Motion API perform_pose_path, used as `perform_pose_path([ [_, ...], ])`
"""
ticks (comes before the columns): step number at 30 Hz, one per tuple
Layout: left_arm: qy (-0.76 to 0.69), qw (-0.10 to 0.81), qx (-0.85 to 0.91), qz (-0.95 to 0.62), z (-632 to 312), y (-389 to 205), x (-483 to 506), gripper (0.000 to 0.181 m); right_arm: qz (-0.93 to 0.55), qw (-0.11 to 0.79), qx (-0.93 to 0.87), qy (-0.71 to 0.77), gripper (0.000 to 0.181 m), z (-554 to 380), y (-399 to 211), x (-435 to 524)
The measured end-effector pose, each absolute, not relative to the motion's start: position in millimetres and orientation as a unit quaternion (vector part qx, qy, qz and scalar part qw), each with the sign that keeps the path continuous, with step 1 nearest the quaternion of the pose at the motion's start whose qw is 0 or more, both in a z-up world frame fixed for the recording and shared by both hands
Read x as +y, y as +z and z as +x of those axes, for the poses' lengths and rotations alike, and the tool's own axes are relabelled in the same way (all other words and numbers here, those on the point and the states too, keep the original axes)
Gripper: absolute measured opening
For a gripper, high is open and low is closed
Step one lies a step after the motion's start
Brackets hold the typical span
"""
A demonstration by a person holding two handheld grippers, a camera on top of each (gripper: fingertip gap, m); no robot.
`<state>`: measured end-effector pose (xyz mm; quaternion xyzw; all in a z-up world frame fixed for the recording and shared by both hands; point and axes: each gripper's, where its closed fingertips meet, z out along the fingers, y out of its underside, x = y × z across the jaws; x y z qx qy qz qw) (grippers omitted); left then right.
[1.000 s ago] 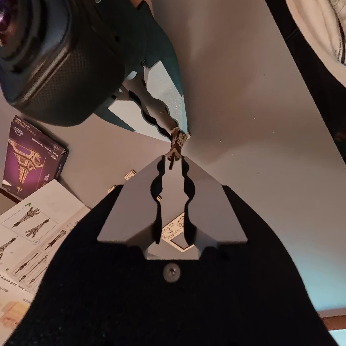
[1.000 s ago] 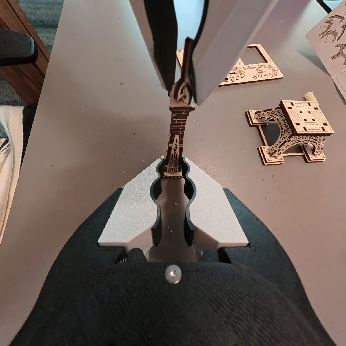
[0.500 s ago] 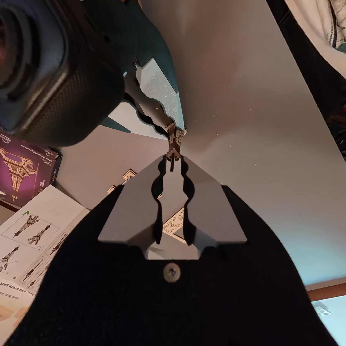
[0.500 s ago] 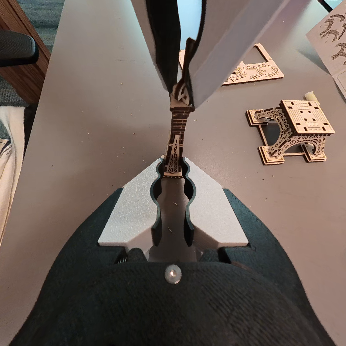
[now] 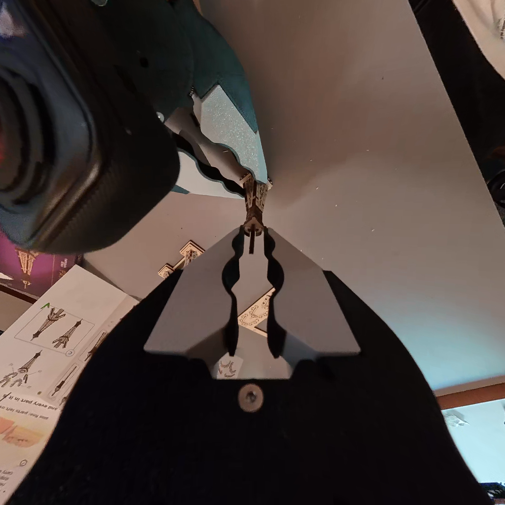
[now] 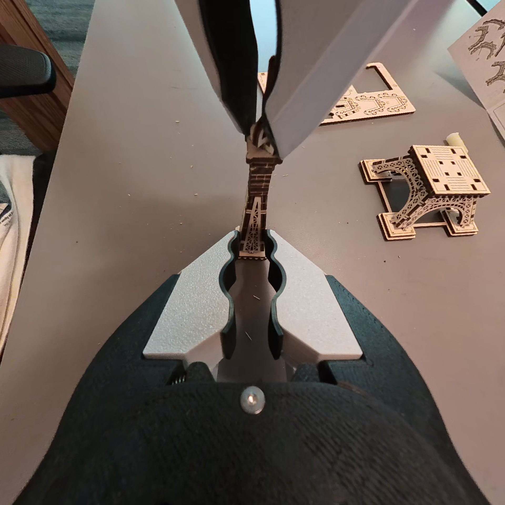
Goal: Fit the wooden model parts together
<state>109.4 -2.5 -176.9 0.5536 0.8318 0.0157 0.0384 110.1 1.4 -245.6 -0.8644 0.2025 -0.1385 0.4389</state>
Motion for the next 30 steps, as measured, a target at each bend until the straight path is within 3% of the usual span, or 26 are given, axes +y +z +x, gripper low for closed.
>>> perform_pose_path([
  [30,0.053,0.021,0.818,0.573,108.7,-178.3,-4.4,0.009,-0.865,0.439,0.207,-0.132,0.017,111.6,-247.6,-2.4],
])
